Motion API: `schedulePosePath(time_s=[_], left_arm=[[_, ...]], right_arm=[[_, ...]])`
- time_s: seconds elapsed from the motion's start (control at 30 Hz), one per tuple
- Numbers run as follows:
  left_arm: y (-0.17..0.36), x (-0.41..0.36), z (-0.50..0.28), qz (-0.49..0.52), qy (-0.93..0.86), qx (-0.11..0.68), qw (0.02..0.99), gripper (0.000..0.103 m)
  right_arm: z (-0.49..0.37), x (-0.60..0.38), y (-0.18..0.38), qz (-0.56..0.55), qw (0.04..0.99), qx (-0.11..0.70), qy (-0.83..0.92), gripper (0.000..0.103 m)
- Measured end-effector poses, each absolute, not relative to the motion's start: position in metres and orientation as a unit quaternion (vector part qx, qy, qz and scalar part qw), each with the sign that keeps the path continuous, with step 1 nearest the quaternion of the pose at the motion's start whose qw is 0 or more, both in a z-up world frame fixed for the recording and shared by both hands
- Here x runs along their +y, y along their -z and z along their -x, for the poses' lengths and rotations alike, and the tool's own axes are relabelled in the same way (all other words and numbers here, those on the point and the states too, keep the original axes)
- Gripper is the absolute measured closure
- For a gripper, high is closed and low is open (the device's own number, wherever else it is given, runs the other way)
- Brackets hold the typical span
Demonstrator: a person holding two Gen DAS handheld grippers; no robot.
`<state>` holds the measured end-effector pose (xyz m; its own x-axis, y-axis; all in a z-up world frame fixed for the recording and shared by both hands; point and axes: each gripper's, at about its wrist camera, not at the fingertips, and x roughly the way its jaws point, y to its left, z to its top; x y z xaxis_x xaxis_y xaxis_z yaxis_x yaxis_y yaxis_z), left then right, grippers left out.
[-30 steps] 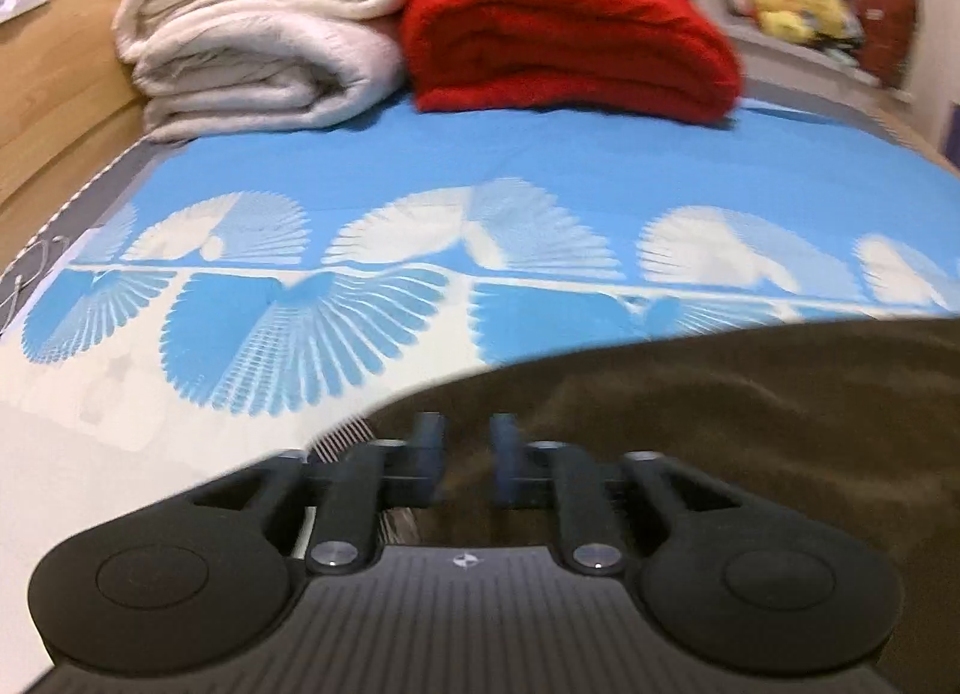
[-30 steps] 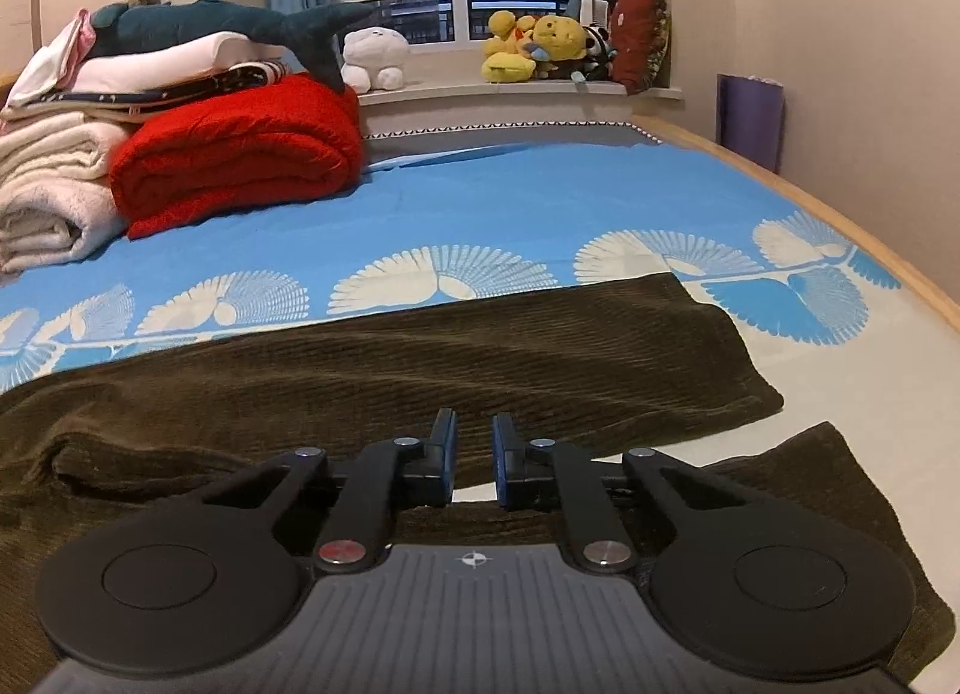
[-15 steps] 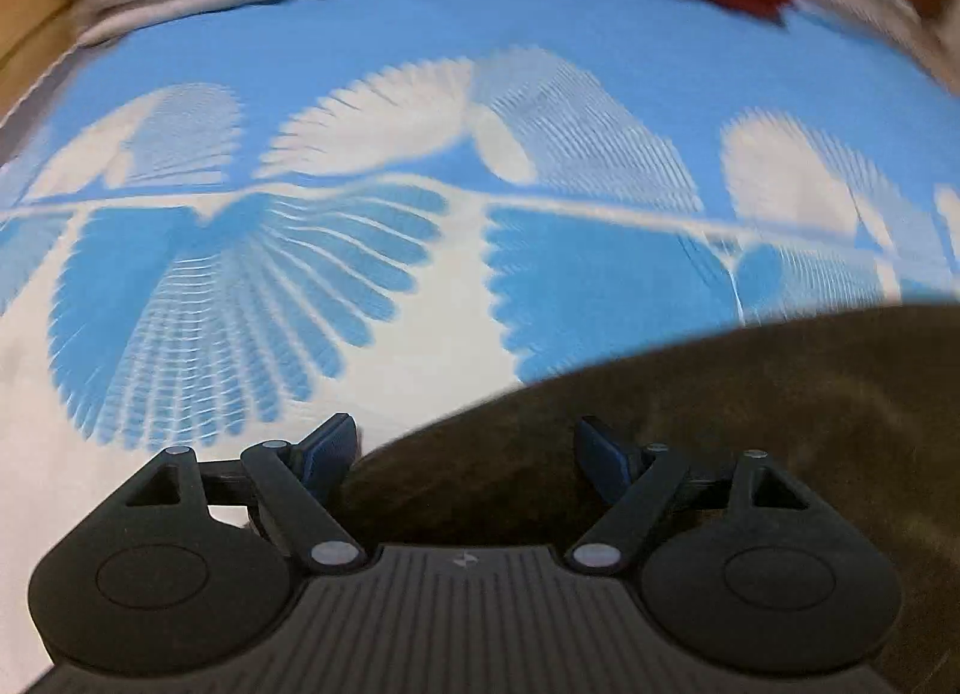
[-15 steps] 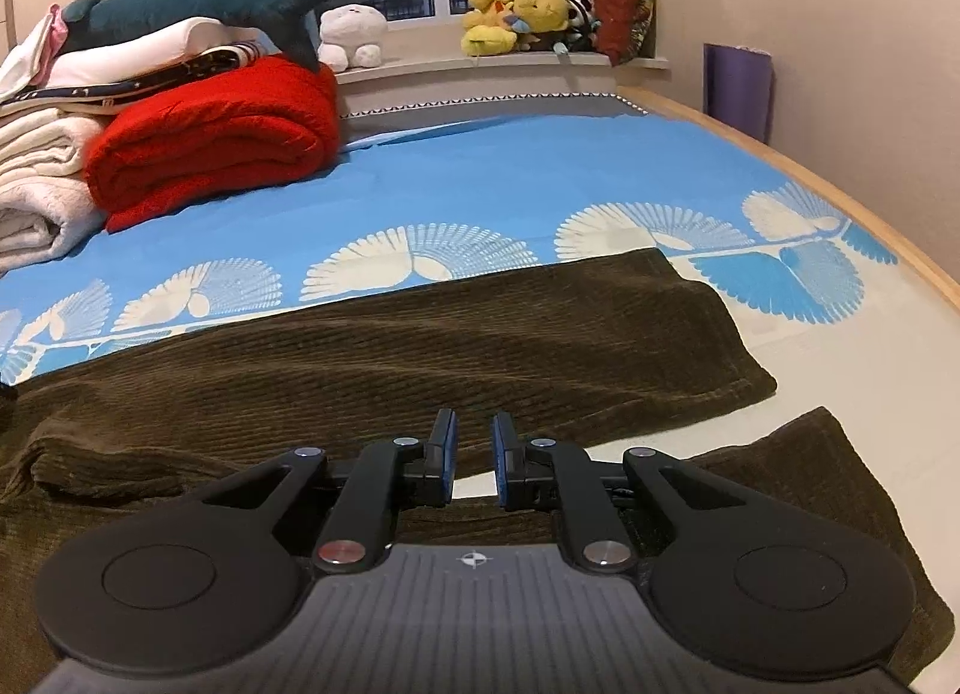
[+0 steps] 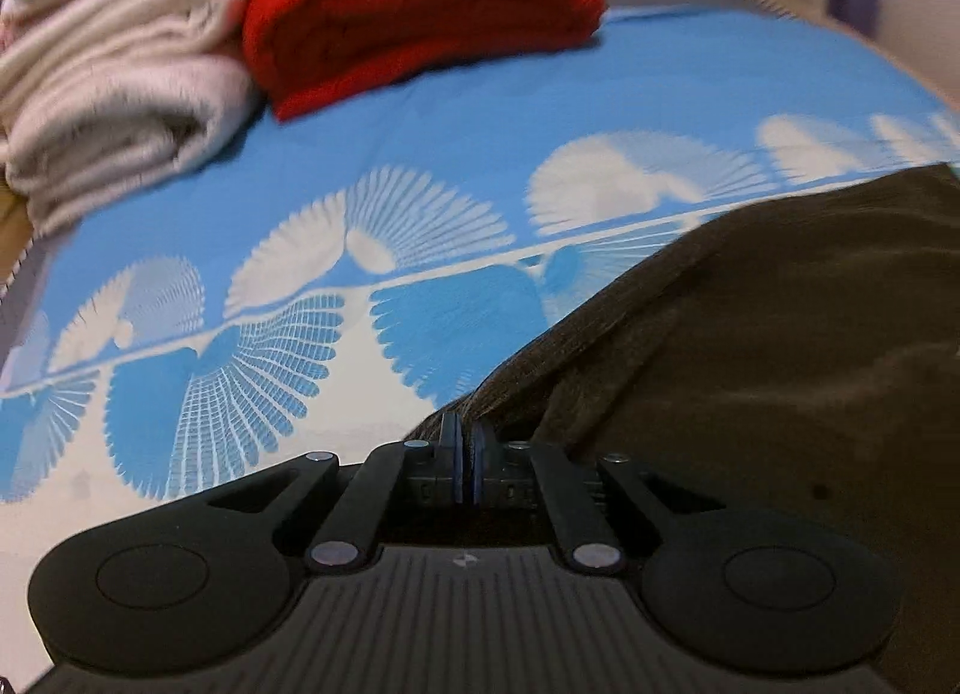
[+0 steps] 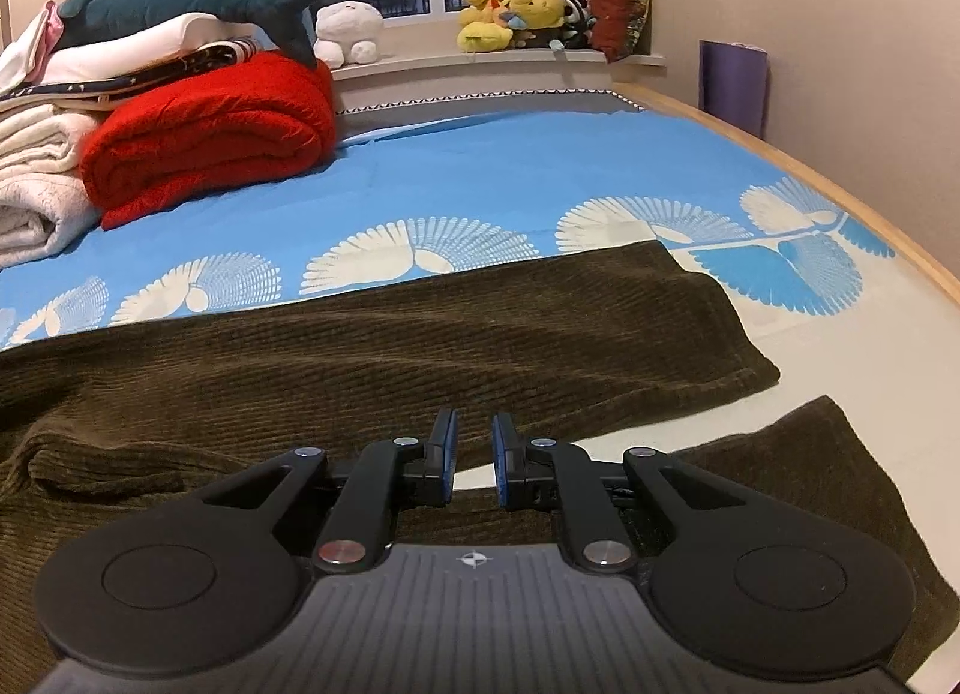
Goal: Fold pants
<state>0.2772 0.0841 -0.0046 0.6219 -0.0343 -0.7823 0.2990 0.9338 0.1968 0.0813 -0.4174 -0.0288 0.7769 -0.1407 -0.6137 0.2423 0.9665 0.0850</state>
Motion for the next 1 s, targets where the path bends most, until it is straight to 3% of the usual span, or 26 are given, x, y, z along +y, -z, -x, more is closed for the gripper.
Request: schedulePosePath(time_s=[0.13,0.3,0.5,0.57,0.6,0.7,0.8,0.97,1.0], left_arm=[[-0.017,0.074,-0.199,-0.155,0.129,0.407,0.891,0.101],[-0.001,0.059,-0.117,-0.186,0.161,0.419,0.874,0.101],[0.03,0.075,-0.098,-0.124,0.141,0.466,0.864,0.094],[0.022,0.095,-0.102,-0.039,0.139,0.468,0.872,0.079],[0.023,0.105,-0.104,0.005,0.14,0.478,0.867,0.066],[0.034,0.128,-0.113,0.104,0.137,0.527,0.832,0.065],[0.057,0.133,-0.124,0.127,0.129,0.584,0.792,0.064],[0.072,0.139,-0.141,0.15,0.111,0.601,0.777,0.043],[0.071,0.143,-0.144,0.164,0.104,0.596,0.779,0.034]], right_arm=[[-0.073,-0.413,0.027,-0.077,0.94,0.315,0.104,0.09],[-0.056,-0.412,0.022,-0.08,0.942,0.307,0.106,0.09],[-0.039,-0.422,0.02,-0.097,0.94,0.306,0.114,0.09],[-0.035,-0.426,0.019,-0.108,0.939,0.305,0.118,0.09],[-0.033,-0.426,0.019,-0.11,0.939,0.304,0.119,0.09],[-0.032,-0.43,0.02,-0.113,0.938,0.304,0.125,0.09],[-0.032,-0.433,0.022,-0.121,0.936,0.305,0.128,0.089],[-0.036,-0.431,0.024,-0.119,0.935,0.309,0.126,0.089],[-0.037,-0.43,0.024,-0.117,0.935,0.31,0.125,0.089]])
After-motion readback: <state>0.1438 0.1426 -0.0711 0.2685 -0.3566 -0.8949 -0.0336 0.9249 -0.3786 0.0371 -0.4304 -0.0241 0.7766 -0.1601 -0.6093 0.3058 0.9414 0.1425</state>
